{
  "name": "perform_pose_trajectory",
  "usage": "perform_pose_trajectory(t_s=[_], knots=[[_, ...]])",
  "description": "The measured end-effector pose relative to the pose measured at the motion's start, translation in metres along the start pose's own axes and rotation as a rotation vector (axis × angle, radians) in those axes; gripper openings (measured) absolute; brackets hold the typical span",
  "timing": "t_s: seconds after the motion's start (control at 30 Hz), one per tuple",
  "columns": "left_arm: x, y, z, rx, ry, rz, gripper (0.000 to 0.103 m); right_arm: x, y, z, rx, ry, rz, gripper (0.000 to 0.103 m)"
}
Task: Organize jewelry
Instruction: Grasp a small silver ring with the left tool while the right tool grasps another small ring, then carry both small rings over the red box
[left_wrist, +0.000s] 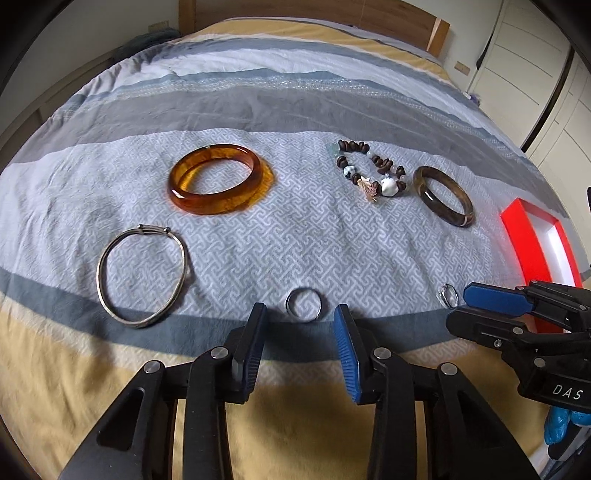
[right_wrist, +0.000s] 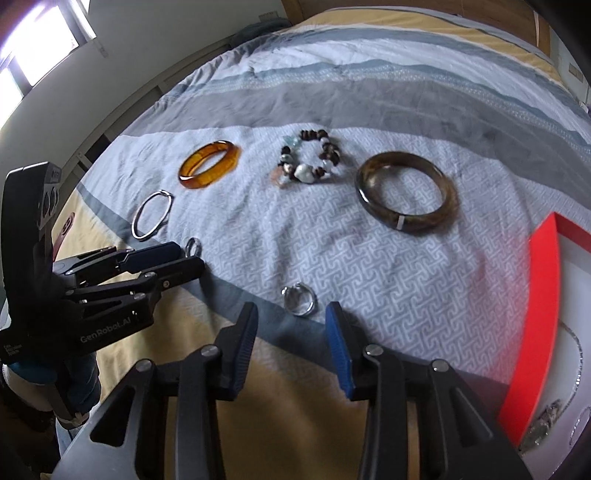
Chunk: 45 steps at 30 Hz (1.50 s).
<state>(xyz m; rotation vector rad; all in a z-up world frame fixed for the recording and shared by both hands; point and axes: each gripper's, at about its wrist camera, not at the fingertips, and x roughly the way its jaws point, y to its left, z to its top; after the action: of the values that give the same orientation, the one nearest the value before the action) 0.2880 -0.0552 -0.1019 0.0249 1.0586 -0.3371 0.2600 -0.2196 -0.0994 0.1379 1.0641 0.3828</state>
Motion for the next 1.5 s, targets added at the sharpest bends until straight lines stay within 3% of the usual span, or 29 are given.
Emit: perform_pose_trajectory(t_s=[0.17,0.23,0.5,1.07,1.3,1.5], knots=[[0.006,-0.001,0.002,0.003,0.001,-0.021,0.020,0.010,0.002,0.005,-0.015,0.003,-0.006,0.026],[0.008,-0.003,0.001,0.004,0.001,-0.018,0.020,0.014,0.001,0.006,-0.014,0.013,-0.007,0.018],[-0.007,-0.009,-0.006,0.000,-0.004,-0.020,0.020,-0.004,0.005,-0.004,-0.007,-0.005,-0.001,0.018],[-0.107,-0.043,-0.046,-0.005,-0.090,0.000,0.020,-0.149,0.001,-0.056,0.043,-0.195,-0.053,0.018],[-0.132,-0.090,-0.050,0.049,-0.125,-0.025,0.020,-0.206,-0.030,-0.092,0.092,-0.258,-0.107,0.018],[-0.128,-0.145,-0.042,0.113,-0.131,-0.088,0.020,-0.237,-0.065,-0.119,0.145,-0.272,-0.163,0.018]])
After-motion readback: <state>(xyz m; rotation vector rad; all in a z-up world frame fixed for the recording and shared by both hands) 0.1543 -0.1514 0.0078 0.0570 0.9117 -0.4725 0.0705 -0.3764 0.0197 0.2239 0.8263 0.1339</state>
